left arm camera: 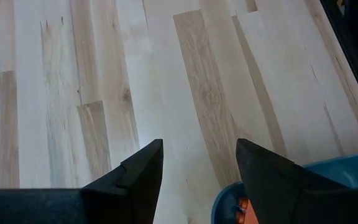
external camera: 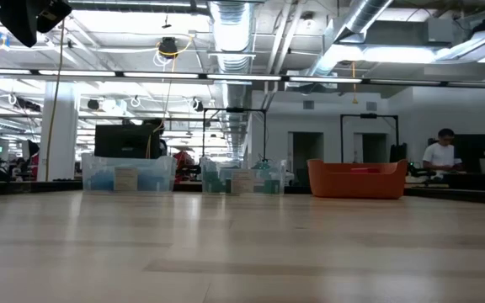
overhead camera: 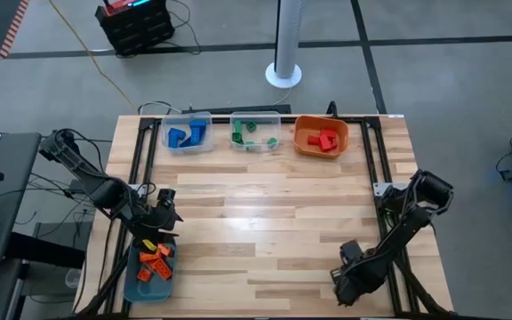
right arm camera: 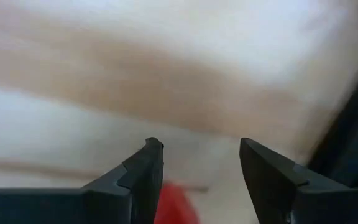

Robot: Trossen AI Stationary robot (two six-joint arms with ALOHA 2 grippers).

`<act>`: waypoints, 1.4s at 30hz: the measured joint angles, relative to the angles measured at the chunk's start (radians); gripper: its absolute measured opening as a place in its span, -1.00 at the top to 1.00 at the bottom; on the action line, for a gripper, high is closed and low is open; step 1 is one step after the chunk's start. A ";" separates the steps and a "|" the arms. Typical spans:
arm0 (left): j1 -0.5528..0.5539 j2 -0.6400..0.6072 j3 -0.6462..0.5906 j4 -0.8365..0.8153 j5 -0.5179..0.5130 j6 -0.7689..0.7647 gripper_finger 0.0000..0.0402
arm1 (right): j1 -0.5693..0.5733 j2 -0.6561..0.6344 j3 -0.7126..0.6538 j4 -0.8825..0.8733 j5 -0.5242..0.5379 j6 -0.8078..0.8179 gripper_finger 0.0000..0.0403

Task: Sort blocks
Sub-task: Put the red block into the orange bin

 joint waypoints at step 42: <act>-0.002 0.000 0.000 -0.007 0.050 0.033 0.02 | 0.093 0.085 0.165 0.122 -0.080 0.173 -0.13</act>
